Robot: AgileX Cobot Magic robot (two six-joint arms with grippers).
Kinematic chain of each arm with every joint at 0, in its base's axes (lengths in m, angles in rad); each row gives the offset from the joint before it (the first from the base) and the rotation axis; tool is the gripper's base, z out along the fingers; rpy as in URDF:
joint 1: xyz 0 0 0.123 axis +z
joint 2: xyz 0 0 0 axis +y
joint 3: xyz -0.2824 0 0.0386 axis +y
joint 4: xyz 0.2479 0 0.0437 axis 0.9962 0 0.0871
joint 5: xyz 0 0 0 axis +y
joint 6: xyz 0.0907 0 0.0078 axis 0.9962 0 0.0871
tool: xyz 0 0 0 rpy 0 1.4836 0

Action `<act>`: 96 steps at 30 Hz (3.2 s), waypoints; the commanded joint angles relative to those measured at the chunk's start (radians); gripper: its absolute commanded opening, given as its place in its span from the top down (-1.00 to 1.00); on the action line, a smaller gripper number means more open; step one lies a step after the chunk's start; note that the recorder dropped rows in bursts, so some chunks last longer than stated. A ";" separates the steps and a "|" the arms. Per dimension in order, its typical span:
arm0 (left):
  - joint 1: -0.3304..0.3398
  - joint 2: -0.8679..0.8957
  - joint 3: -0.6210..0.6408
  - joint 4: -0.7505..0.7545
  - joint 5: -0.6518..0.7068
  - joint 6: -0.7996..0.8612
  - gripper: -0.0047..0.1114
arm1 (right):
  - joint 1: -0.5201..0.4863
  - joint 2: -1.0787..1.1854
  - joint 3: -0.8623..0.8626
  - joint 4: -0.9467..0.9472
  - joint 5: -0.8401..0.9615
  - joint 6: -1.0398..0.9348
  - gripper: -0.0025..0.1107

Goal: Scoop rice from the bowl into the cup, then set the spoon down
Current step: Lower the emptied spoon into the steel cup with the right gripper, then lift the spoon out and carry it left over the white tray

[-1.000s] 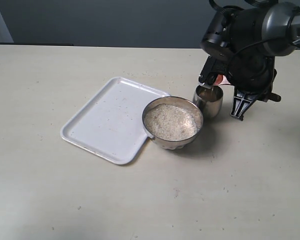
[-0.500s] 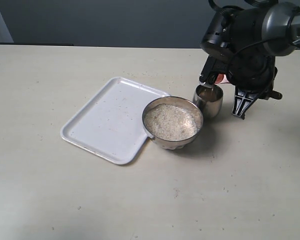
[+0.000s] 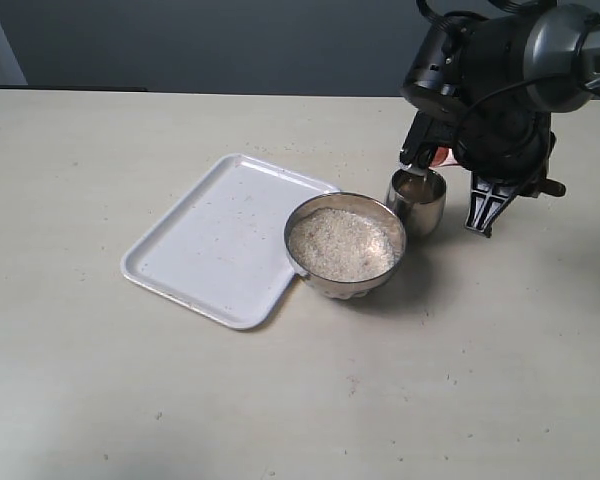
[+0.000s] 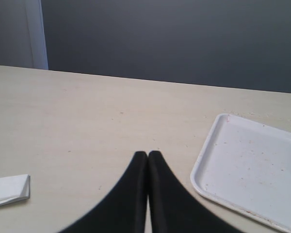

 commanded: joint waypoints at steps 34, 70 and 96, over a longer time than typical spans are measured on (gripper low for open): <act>-0.001 -0.005 -0.004 0.002 -0.002 -0.006 0.91 | 0.000 -0.003 0.005 -0.113 -0.003 -0.001 0.97; -0.001 -0.005 -0.004 0.002 -0.002 -0.006 0.91 | 0.001 -0.056 -0.236 0.548 -0.103 0.017 0.97; -0.001 -0.005 -0.004 0.002 -0.002 -0.006 0.91 | 0.059 0.179 -0.397 1.294 -0.265 -0.248 0.97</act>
